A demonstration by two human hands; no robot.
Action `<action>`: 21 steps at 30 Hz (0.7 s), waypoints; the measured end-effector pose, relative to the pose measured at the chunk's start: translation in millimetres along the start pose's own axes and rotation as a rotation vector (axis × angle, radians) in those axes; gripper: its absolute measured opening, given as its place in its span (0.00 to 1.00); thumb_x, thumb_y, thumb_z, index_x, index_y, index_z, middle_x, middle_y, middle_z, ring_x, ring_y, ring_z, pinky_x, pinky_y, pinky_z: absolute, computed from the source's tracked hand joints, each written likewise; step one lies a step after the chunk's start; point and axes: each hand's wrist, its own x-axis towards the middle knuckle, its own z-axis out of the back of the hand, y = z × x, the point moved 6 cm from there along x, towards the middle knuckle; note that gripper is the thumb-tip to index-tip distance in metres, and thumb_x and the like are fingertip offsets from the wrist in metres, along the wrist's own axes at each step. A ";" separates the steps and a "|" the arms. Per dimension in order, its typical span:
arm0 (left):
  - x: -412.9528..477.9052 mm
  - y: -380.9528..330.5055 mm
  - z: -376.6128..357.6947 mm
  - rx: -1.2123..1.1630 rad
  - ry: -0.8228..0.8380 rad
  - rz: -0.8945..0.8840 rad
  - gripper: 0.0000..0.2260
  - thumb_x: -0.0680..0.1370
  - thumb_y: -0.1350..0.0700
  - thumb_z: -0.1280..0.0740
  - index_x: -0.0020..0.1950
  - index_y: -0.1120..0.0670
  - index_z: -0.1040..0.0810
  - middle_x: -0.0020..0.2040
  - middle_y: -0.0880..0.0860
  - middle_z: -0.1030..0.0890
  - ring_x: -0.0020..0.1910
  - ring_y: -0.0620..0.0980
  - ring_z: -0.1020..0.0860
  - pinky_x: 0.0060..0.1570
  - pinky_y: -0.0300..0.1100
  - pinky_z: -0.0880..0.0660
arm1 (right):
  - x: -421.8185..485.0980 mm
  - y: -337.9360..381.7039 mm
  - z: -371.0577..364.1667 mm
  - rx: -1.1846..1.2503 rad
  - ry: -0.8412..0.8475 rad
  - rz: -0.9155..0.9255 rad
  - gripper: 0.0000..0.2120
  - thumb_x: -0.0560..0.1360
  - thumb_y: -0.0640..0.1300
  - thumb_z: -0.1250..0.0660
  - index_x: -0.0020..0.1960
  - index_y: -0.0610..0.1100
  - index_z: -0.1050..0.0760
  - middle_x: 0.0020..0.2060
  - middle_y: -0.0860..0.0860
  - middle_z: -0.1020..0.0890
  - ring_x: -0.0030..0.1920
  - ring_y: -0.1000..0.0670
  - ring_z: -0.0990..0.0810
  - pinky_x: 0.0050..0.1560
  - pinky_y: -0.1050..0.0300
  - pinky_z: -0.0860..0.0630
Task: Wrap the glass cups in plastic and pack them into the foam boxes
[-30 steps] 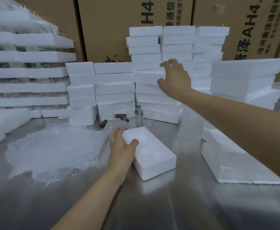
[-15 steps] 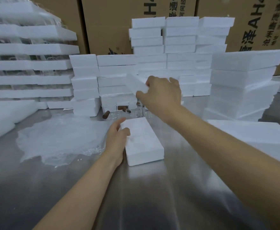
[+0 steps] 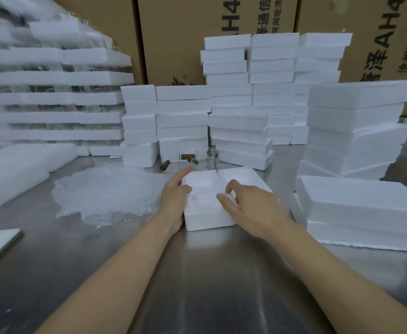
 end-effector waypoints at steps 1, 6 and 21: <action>-0.1 -0.9 -1.7 -0.008 0.026 -0.006 0.24 0.76 0.71 0.44 0.64 0.48 0.25 0.62 0.53 0.23 0.59 0.54 0.22 0.58 0.49 0.23 | 0.3 -0.6 -1.8 0.024 0.038 0.007 0.24 0.76 0.67 0.51 0.64 0.55 0.34 0.51 0.54 0.25 0.45 0.50 0.25 0.41 0.55 0.35; 1.1 0.4 -2.8 -0.048 0.069 -0.008 0.15 0.78 0.66 0.40 0.54 0.48 0.22 0.53 0.50 0.20 0.52 0.51 0.21 0.48 0.42 0.24 | -6.9 11.1 -4.0 0.031 0.235 0.122 0.28 0.66 0.76 0.44 0.59 0.62 0.31 0.65 0.60 0.42 0.57 0.55 0.32 0.51 0.55 0.34; 65.5 8.7 -31.5 1.085 0.041 -0.329 0.20 0.82 0.51 0.47 0.75 0.47 0.37 0.54 0.52 0.19 0.57 0.56 0.23 0.50 0.45 0.31 | -14.2 15.2 -0.6 -0.190 0.312 0.025 0.22 0.77 0.61 0.40 0.60 0.45 0.30 0.59 0.51 0.31 0.55 0.45 0.35 0.46 0.55 0.39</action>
